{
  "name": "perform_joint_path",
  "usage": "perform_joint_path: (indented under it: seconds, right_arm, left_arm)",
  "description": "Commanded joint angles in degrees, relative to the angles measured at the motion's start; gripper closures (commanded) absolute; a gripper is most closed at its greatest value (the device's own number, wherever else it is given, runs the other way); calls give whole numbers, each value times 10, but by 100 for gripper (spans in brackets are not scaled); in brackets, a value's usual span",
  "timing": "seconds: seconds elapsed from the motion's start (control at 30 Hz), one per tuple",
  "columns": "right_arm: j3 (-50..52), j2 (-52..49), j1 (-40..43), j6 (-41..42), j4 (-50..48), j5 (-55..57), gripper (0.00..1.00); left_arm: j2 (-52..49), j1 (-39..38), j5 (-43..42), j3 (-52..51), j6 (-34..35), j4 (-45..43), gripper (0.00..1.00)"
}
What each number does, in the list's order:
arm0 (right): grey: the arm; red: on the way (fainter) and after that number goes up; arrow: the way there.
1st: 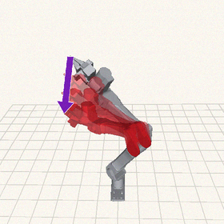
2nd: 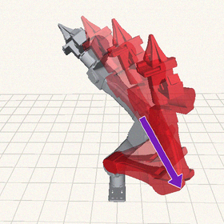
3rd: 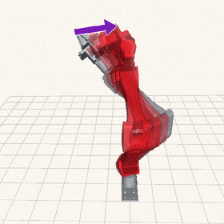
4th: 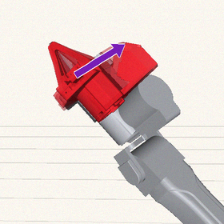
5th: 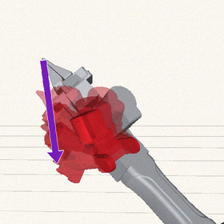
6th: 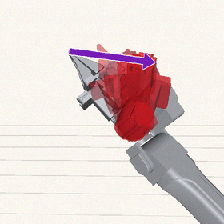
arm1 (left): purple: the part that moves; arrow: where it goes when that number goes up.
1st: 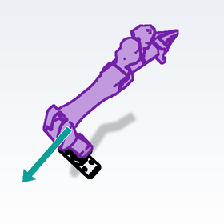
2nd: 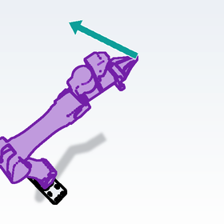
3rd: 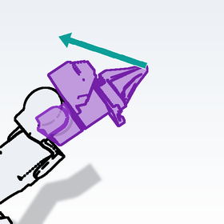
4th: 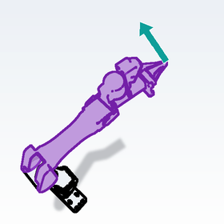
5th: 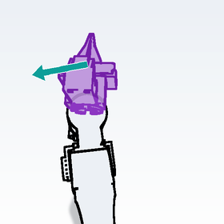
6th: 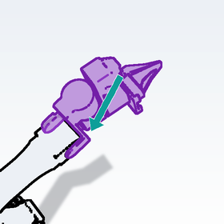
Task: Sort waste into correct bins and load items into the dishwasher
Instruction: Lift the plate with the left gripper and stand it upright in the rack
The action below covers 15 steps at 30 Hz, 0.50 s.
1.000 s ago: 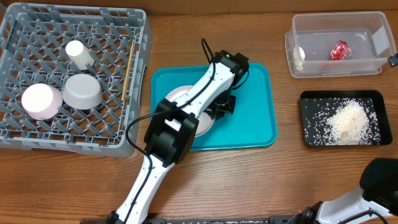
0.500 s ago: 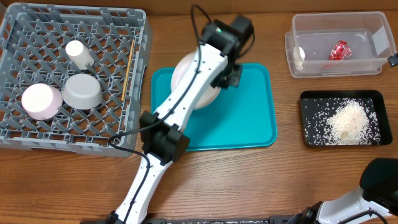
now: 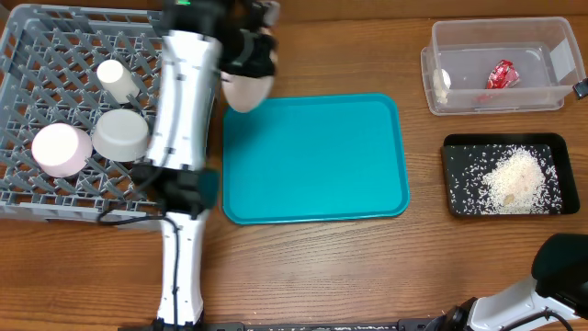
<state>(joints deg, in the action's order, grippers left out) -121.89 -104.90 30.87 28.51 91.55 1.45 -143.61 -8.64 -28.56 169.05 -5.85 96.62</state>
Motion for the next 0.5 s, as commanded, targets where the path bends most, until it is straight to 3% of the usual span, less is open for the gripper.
perform_joint_path:
  seconds: [0.0,0.17,0.47]
  right_arm:
    - [-3,3,0,2,-2,-2,0]
    - [-3,3,0,2,-2,-2,0]
    - [-3,3,0,2,-2,-2,0]
  left_arm:
    - [15,58,-135,17,-131,2,96]
    - [16,106,-226,17,-219,2,96]
    - [17,117,-192,17,-263,2,96]
